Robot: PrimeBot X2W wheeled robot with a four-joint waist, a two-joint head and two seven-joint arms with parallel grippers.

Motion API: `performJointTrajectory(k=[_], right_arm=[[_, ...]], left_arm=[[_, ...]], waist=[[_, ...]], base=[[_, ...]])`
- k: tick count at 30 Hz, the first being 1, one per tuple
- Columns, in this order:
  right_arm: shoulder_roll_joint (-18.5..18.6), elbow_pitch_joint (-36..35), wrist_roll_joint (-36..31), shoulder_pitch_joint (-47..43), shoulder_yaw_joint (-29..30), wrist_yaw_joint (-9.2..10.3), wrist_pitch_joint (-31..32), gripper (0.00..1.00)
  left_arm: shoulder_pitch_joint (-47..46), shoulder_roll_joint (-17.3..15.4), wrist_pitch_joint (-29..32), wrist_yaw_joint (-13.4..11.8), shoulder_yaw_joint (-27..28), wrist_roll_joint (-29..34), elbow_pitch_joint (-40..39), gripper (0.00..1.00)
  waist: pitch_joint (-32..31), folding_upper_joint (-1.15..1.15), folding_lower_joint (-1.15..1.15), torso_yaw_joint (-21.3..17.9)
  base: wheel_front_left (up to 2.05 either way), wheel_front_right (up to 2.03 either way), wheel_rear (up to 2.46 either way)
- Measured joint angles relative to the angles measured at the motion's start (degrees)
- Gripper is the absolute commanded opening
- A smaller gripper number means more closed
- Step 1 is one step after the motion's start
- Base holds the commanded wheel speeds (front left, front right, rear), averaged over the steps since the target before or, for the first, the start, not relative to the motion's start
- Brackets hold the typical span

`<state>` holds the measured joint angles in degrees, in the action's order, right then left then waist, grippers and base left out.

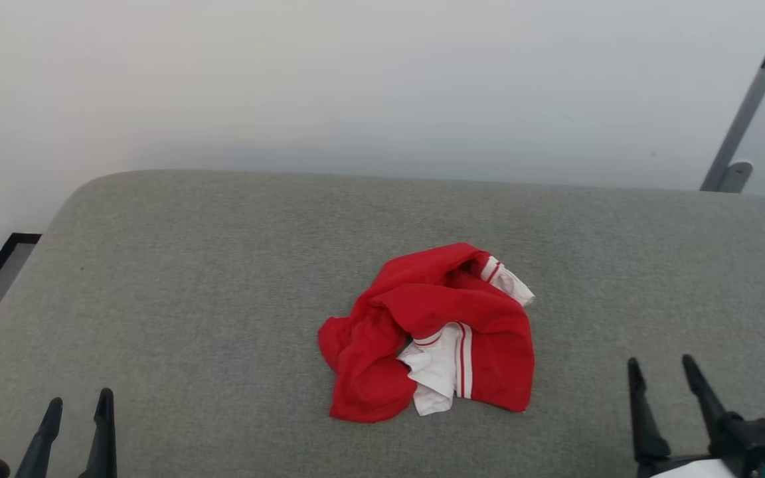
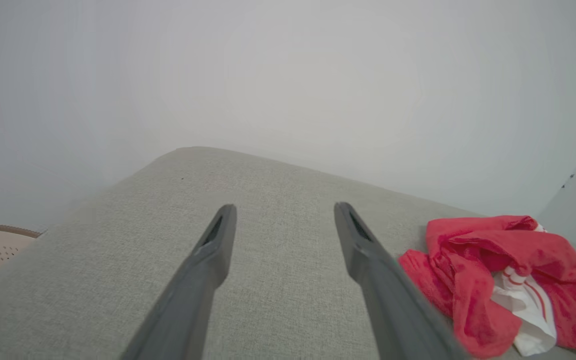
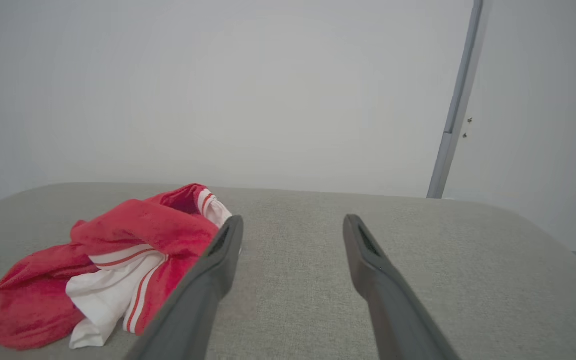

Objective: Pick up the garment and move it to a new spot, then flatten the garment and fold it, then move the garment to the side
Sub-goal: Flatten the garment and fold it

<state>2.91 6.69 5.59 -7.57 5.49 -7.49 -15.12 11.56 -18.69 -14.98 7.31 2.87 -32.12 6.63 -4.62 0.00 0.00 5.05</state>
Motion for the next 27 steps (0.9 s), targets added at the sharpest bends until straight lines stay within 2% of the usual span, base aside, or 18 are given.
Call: performJointTrajectory(k=[9, 14, 27], right_arm=[[1.42, 5.06, 0.36, 3.79, -3.57, 0.00, 0.00, 1.00], [4.04, 11.73, 2.36, 8.12, -4.70, 0.00, 0.05, 1.00], [10.68, 24.19, 5.54, 24.05, -7.10, -0.01, 7.32, 1.00]], left_arm=[[-0.17, 0.73, 0.00, 0.00, 0.48, -0.05, 0.47, 1.00], [-0.37, 0.93, 0.00, 0.00, -0.94, -0.11, 0.44, 1.00], [-4.87, 1.97, 0.00, 0.00, -4.94, -1.90, 0.04, 1.00]], waist=[[-0.11, 0.00, 0.00, 3.88], [0.25, 0.00, 0.00, 7.16], [5.68, 0.00, 0.00, 14.20]], base=[[0.00, 0.00, 0.00], [0.00, 0.00, 0.00], [0.00, 0.00, 0.00]])
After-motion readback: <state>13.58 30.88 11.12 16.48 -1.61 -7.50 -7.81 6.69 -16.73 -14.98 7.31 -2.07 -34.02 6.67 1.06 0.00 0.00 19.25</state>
